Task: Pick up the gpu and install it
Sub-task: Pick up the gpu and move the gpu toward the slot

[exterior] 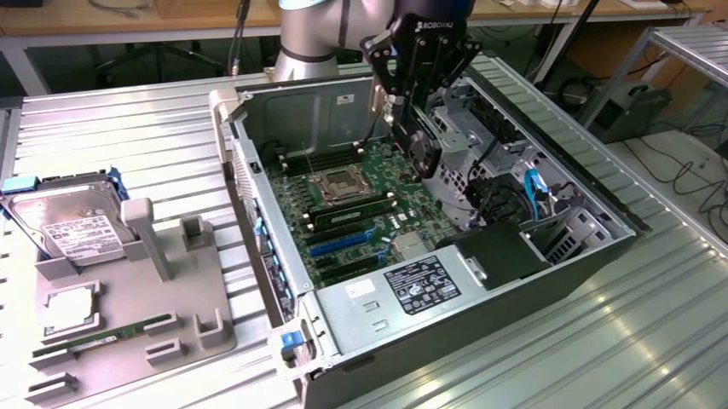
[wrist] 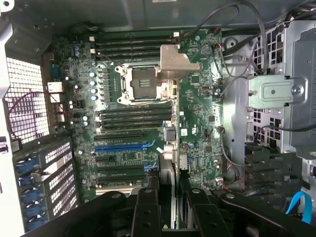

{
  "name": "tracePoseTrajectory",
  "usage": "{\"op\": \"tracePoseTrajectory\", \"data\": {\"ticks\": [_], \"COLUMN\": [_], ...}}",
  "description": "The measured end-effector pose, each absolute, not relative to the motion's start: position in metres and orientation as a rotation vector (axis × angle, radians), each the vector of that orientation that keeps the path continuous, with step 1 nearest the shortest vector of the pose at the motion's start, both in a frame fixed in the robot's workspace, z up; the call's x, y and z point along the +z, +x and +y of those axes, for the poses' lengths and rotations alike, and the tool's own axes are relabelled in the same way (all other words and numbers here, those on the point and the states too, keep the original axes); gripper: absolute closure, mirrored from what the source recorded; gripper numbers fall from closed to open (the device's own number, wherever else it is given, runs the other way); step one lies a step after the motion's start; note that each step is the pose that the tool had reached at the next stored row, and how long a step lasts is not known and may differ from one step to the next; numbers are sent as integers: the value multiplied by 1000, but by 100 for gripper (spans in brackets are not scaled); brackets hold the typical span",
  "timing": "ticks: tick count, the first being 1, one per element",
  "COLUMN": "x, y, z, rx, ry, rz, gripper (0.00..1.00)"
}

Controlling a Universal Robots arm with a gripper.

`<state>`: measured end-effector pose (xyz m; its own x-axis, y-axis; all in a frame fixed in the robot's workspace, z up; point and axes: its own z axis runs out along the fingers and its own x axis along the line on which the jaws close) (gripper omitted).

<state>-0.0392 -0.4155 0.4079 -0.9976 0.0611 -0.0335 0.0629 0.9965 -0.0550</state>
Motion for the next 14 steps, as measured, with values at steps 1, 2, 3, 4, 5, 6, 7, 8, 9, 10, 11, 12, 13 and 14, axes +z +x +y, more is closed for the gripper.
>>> {"op": "tracePoseTrajectory", "data": {"ticks": [1,2,3,4,5,6,7,8,9,10,11,12,13,14], "x": [408,407,407,407,407,406,406,406,406,405,405,405,405,404], "y": [-39,-39,-39,-38,-38,-38,-38,-38,-38,-37,-37,-37,-37,-37], "z": [-415,-415,-415,-415,-415,-415,-415,-415,-415,-415,-415,-415,-415,-415], "rx": [-87,-87,-88,-88,-88,-89,-89,-89,-89,-89,-89,-90,-90,-90], "ry": [96,96,96,96,96,96,96,96,95,95,95,95,95,95], "rz": [3107,3107,3107,3107,3107,3107,3107,3107,3107,3107,3107,3107,3107,3107], "gripper": [74,74,74,74,74,74,74,74,74,74,74,74,74,74]}}
